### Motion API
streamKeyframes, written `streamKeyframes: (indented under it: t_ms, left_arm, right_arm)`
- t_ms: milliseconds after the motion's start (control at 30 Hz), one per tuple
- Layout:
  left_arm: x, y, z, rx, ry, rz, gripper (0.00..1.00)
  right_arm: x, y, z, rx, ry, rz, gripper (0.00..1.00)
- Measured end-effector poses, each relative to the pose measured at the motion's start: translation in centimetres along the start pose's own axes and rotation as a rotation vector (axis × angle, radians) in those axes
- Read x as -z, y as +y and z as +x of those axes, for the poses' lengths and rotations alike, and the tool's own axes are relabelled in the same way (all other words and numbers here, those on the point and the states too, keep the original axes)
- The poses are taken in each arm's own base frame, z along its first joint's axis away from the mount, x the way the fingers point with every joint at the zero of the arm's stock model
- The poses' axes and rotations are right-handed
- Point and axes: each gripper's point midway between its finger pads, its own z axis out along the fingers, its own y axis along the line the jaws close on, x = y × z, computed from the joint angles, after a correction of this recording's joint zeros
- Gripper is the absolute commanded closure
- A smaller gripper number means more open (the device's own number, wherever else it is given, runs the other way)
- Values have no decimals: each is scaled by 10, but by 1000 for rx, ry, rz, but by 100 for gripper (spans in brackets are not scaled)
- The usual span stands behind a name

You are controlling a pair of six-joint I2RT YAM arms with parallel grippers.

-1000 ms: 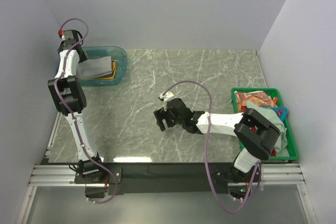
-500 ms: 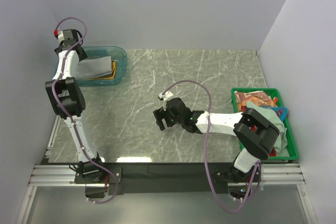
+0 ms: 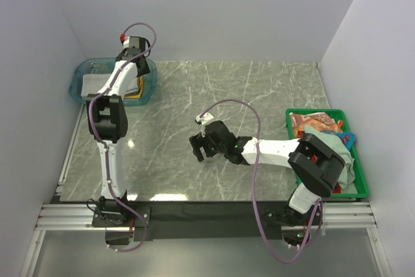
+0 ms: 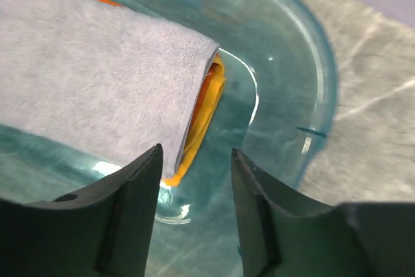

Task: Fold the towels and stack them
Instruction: Neatly place the folded towel into the bin, then grab crumpled towel

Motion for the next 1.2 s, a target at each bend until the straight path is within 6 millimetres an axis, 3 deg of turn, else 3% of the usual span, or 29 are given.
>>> streamKeyframes:
  t_ms: [233, 300, 533, 733, 900, 1000, 1067, 1100, 1200]
  left_arm:
    - [-37, 12, 32, -49, 55, -78, 52]
    - [-41, 15, 35, -58, 60, -91, 55]
    - [-44, 14, 40, -91, 61, -88, 82]
    - [-49, 24, 70, -160, 128, -111, 87]
    - [-46, 26, 77, -188, 142, -108, 82]
    - [-45, 27, 77, -199, 145, -106, 73]
    - [-44, 27, 79, -205, 152, -107, 60]
    - [-43, 26, 80, -205, 158, -104, 49]
    - [-38, 24, 80, -189, 169, -86, 36]
  right_arm:
    - [0, 1, 2, 2, 8, -9, 12]
    - [0, 2, 2, 4, 8, -10, 12]
    - [-1, 3, -3, 3, 1, -15, 12]
    - [-1, 3, -3, 7, 2, -15, 12]
    - [-1, 3, -2, 11, 5, -15, 13]
    - [-1, 3, -1, 12, 6, -14, 13]
    - [-1, 3, -1, 13, 6, -15, 13]
    - [-1, 4, -1, 14, 6, -15, 13]
    - [-1, 3, -1, 16, 5, -11, 12]
